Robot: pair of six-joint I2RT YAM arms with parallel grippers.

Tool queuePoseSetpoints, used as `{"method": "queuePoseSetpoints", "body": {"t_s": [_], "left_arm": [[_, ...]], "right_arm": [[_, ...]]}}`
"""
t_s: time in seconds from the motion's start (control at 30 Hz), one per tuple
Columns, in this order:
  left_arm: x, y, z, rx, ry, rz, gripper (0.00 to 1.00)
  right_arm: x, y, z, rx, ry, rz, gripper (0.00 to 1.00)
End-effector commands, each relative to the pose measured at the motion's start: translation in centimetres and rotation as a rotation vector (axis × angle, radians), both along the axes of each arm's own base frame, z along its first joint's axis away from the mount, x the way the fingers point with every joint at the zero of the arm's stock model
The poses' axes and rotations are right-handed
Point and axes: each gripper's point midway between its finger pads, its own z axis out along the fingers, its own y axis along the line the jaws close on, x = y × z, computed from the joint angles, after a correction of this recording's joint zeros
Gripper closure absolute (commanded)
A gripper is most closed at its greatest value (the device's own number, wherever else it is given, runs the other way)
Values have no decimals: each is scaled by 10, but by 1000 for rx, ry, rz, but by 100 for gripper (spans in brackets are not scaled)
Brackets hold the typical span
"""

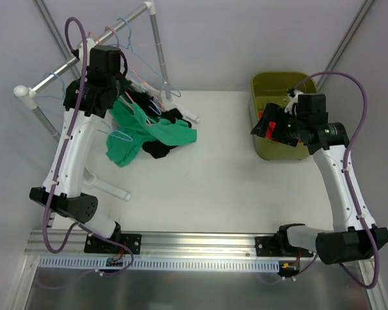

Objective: Remove the tank top from the hanger

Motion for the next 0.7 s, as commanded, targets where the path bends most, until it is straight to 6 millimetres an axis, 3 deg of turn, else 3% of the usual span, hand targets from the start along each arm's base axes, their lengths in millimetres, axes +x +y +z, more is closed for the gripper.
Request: {"method": "queuePoseSetpoints", "body": {"t_s": [0.0,0.23,0.47,0.63,0.67], "left_arm": [[-23,11,61,-39,-179,65,100],[-54,-7,80,-96,-241,14,100],[-101,-46,52,-204,-194,-132,100],[-137,-78,49,-184,-188,-317,100],[-148,-92,46,-187,-178,-379,100]], "right_arm": [[-1,7,15,25,-51,32,0],[-2,8,20,35,-67,34,1],[-2,13,23,59,-73,52,0],[0,30,26,132,-88,126,0],[3,33,29,147,-103,136,1]]}}
